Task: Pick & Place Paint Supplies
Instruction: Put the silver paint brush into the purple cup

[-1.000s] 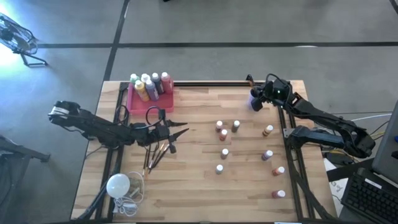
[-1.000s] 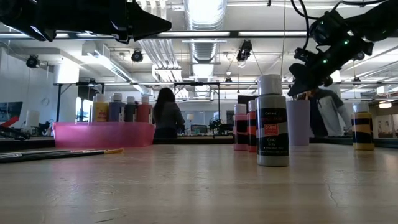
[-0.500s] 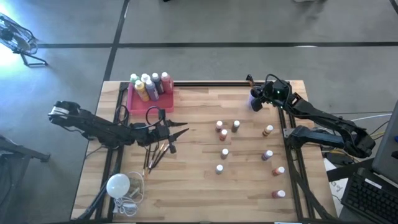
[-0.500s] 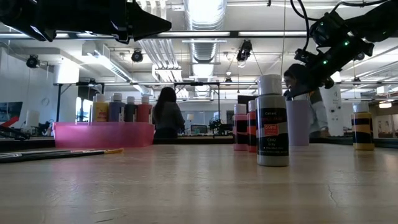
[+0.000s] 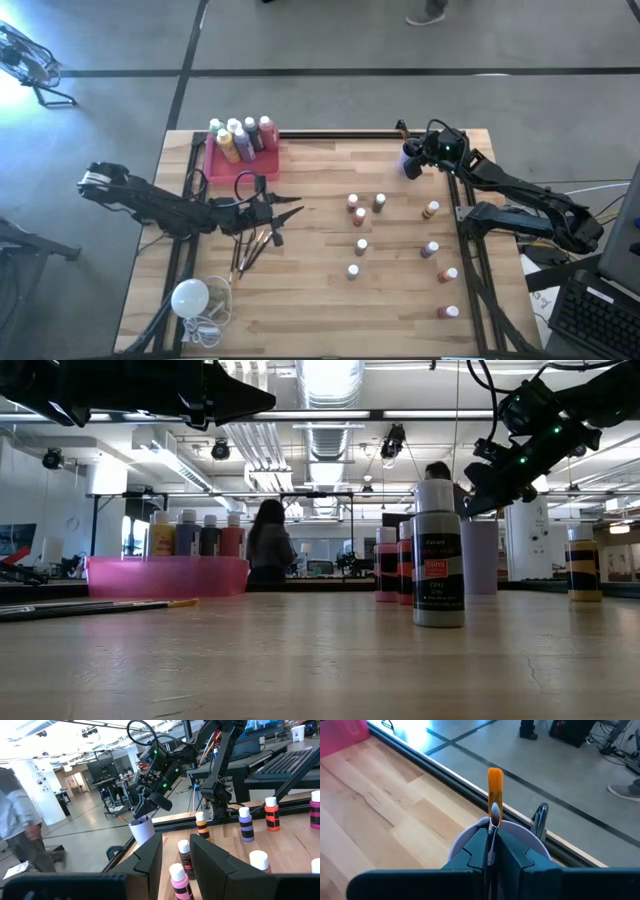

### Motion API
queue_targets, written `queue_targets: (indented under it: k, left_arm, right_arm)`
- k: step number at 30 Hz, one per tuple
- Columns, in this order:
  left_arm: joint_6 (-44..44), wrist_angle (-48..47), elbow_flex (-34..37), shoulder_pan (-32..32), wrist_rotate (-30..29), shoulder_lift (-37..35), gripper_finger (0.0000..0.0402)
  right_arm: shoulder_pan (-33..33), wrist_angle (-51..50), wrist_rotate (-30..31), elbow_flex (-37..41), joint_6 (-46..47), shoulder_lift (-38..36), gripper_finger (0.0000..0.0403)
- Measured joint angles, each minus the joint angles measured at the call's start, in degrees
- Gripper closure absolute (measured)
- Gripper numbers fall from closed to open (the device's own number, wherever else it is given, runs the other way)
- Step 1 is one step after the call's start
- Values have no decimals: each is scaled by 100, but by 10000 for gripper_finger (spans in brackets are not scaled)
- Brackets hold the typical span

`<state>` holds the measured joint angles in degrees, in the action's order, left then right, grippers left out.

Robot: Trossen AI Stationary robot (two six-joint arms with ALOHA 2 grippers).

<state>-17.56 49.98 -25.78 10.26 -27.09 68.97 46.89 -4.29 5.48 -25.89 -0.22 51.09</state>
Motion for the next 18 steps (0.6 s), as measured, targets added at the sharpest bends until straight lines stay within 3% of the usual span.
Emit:
queue_targets:
  k: [18]
  left_arm:
    - [0,0,-2,0,1,1,296]
  right_arm:
    - [0,-18,2,0,199,0,357]
